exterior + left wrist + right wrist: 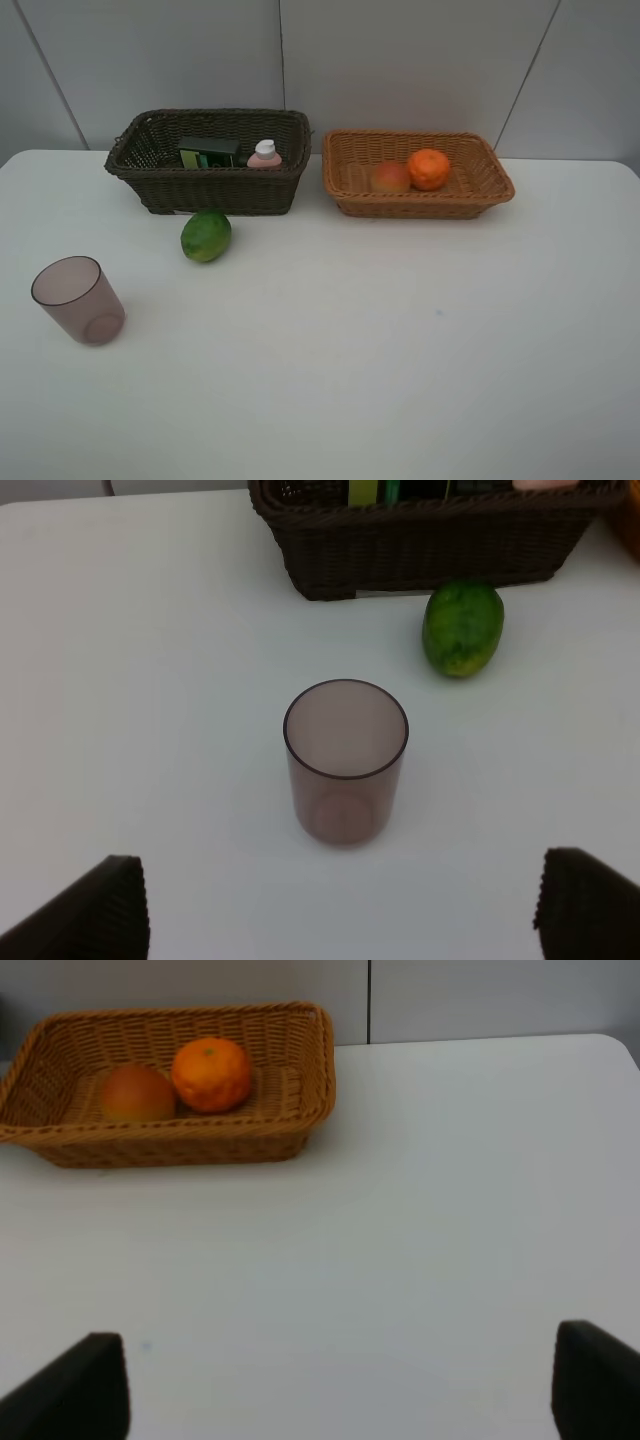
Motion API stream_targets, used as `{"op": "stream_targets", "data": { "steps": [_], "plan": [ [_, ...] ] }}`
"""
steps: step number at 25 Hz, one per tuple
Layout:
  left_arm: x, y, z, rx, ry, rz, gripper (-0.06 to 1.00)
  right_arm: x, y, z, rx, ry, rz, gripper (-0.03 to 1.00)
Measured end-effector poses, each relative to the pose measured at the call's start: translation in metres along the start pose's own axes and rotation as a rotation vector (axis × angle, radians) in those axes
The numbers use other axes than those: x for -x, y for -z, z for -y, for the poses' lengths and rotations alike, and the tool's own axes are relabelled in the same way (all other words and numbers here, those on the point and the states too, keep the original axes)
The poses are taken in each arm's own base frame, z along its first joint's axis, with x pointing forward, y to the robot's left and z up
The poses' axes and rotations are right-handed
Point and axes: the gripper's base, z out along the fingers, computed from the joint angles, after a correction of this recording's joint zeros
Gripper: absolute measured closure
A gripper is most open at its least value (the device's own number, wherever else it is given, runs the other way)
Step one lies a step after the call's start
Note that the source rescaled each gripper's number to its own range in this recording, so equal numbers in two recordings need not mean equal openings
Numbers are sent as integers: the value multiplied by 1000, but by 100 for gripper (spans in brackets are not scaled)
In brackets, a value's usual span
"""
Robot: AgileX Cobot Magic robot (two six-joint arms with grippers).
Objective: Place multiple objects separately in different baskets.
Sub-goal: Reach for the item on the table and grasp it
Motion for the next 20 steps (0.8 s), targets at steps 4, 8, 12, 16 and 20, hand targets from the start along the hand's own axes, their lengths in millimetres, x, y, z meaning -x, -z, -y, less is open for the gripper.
{"op": "stream_targets", "data": {
  "steps": [4,8,12,16,20],
  "plan": [
    [0,0,0,0,0,0,-6,0,0,0,0,0,0,19],
    [1,0,0,-5,-1,0,-6,0,0,0,0,0,0,19],
    [24,-11,1,-3,-2,-104,-6,0,0,0,0,0,0,19],
    [66,-43,5,-35,-20,-311,-6,0,0,0,0,0,0,19],
    [113,-94,11,-89,-13,-491,-6,0,0,0,0,0,0,19]
  ]
}}
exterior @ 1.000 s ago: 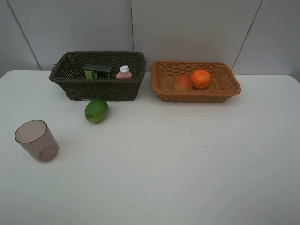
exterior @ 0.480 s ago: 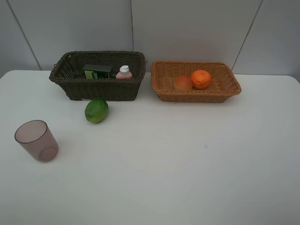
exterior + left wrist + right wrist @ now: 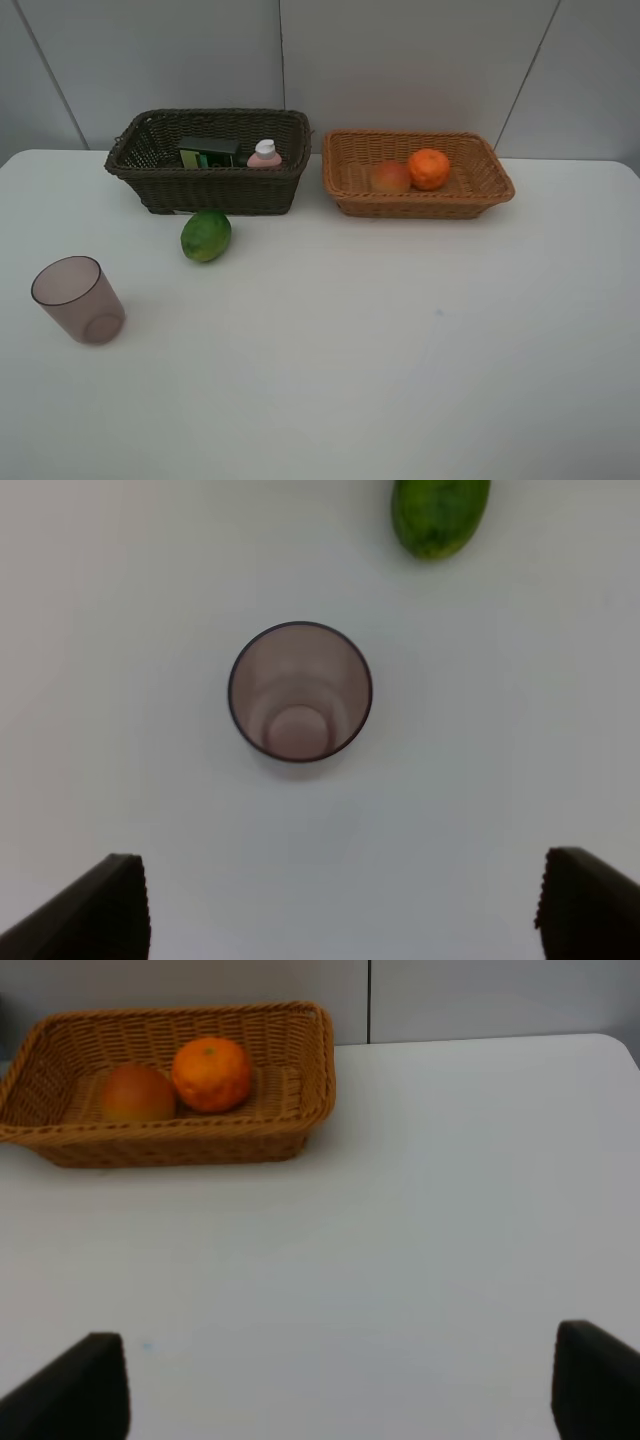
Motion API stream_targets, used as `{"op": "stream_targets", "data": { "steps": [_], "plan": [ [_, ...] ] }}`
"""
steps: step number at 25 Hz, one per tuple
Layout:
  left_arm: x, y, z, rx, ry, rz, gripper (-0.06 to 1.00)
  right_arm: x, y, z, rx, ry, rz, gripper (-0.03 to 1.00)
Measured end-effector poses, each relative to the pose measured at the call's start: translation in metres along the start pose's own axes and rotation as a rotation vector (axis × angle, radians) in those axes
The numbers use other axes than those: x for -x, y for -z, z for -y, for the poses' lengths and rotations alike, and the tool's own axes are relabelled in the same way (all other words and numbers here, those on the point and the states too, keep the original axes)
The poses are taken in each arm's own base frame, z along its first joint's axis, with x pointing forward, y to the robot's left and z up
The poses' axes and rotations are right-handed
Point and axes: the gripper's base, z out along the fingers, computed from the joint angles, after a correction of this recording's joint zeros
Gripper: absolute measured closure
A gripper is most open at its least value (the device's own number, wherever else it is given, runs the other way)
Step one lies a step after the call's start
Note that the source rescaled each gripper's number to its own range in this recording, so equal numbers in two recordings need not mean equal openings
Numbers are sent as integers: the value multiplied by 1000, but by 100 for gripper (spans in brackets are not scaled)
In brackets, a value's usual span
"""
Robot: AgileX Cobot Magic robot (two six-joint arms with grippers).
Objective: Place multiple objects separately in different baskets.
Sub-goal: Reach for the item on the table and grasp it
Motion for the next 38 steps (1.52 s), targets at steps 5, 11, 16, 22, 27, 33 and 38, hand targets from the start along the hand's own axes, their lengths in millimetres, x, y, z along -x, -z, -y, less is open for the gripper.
{"op": "stream_targets", "data": {
  "steps": [5,11,16,22,27,33,38],
  "plan": [
    [70,-49,18,-54,-81,-160,-6,0,0,0,0,0,0,19],
    [96,-104,50,-72,-205,-349,-6,0,0,0,0,0,0,19],
    [75,-122,59,-32,-262,-531,-6,0,0,0,0,0,0,19],
    [57,-132,48,66,-310,-603,-6,0,0,0,0,0,0,19],
    [45,-146,44,80,-339,-560,-6,0,0,0,0,0,0,19],
    [38,-160,44,52,-388,-484,-6,0,0,0,0,0,0,19],
    [37,-172,44,48,-409,-508,-6,0,0,0,0,0,0,19]
  ]
}}
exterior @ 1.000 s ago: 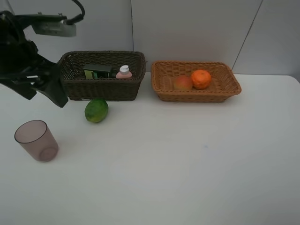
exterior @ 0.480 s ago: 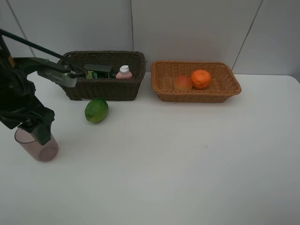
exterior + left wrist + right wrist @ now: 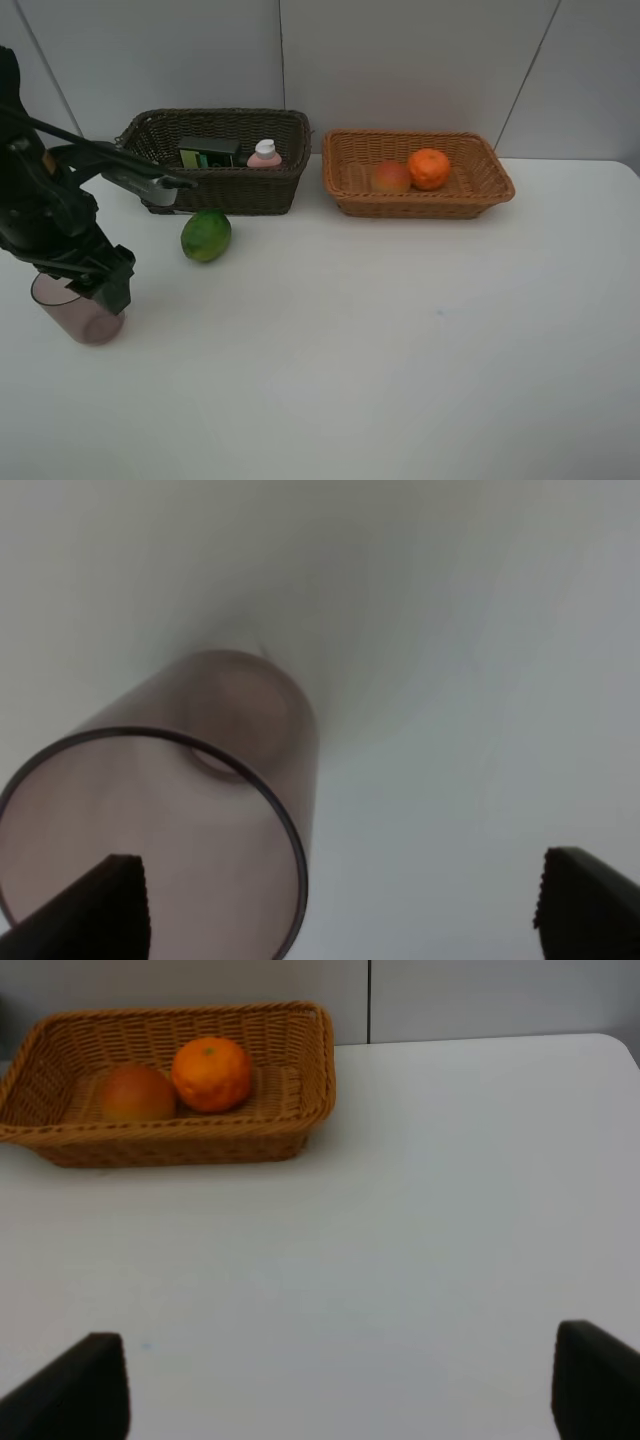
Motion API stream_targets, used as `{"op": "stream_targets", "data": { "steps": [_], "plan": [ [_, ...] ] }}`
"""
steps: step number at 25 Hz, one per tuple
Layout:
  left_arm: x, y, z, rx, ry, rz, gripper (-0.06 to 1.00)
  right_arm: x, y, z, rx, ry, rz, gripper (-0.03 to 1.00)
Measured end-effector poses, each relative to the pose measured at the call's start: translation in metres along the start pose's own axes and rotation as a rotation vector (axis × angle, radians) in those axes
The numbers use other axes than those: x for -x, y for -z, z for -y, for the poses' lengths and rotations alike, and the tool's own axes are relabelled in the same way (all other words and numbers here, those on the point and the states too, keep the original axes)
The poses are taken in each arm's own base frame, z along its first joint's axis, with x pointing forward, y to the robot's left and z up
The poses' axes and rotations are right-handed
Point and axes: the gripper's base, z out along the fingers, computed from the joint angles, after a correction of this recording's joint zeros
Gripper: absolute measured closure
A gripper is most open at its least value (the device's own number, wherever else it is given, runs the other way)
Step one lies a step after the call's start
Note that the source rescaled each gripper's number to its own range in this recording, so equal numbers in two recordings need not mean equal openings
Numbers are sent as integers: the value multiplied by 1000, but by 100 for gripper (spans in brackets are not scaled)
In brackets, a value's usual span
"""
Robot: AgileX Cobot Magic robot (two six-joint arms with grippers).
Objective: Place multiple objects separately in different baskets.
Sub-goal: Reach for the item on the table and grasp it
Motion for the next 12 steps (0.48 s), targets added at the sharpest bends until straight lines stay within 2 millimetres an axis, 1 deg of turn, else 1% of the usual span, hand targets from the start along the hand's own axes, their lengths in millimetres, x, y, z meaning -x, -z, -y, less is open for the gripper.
{"op": "stream_targets", "data": {
  "steps": [4,12],
  "plan": [
    [6,-13,0,-4,-29,-8,-6,0,0,0,0,0,0,19],
    [15,-30,1,-9,-42,-11,-6,0,0,0,0,0,0,19]
  ]
}}
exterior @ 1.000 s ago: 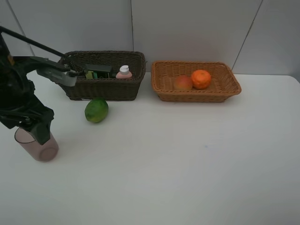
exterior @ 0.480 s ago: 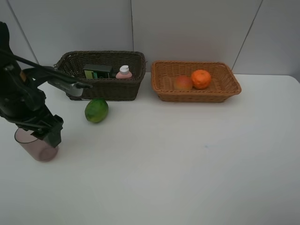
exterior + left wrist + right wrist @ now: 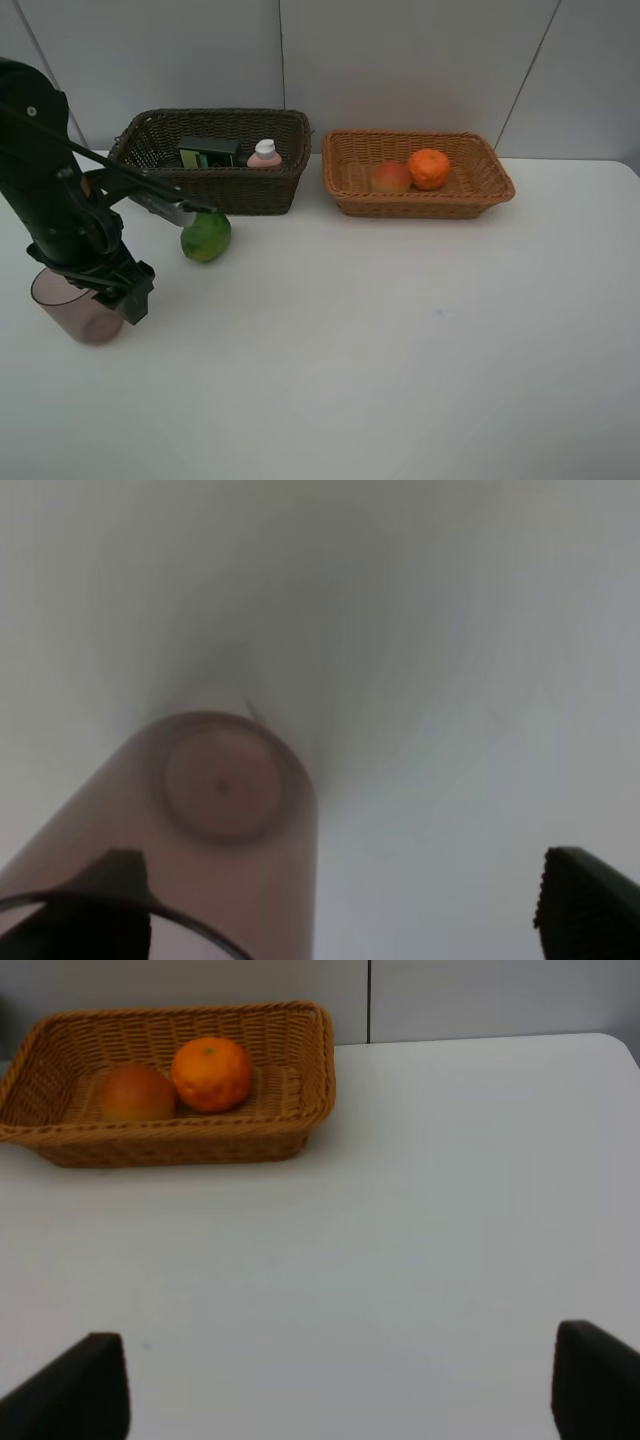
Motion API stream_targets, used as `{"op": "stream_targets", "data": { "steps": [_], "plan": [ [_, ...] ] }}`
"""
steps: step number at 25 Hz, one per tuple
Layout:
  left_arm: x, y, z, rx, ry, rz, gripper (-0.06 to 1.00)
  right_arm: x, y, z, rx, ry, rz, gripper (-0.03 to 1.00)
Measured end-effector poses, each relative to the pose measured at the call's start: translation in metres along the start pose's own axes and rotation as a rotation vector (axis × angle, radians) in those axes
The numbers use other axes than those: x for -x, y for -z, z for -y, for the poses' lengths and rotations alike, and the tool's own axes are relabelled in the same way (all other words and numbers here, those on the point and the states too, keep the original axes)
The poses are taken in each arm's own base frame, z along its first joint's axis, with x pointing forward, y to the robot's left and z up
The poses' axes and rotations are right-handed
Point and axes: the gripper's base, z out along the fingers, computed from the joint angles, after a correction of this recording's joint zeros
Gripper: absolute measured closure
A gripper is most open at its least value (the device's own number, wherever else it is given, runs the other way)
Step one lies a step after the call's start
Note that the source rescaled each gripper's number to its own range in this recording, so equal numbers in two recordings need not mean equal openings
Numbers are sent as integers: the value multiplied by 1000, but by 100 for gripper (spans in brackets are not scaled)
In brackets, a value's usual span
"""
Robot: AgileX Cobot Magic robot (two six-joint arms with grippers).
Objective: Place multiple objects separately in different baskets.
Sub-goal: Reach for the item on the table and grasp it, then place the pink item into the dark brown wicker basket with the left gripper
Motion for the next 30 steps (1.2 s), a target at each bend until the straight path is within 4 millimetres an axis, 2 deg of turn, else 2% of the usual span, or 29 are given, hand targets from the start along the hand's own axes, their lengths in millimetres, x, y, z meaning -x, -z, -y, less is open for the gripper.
{"op": "stream_targets", "data": {
  "steps": [10,12,13,15,20,21,23,30],
  "plan": [
    [3,-15,1,-8,-4,-40,-6,0,0,0,0,0,0,19],
    [3,-15,1,-8,-4,-41,-3,0,0,0,0,0,0,19],
    [3,-15,1,-8,-4,-41,2,0,0,0,0,0,0,19],
    [3,-15,1,-8,-4,-41,17,0,0,0,0,0,0,19],
    [4,-15,1,-8,-4,-34,80,0,0,0,0,0,0,19],
    [4,-15,0,-6,-6,-32,89,0,0,0,0,0,0,19],
    [4,-15,0,-4,-9,-30,94,0,0,0,0,0,0,19],
    [4,-15,0,-3,-10,-29,94,0,0,0,0,0,0,19]
  ]
}}
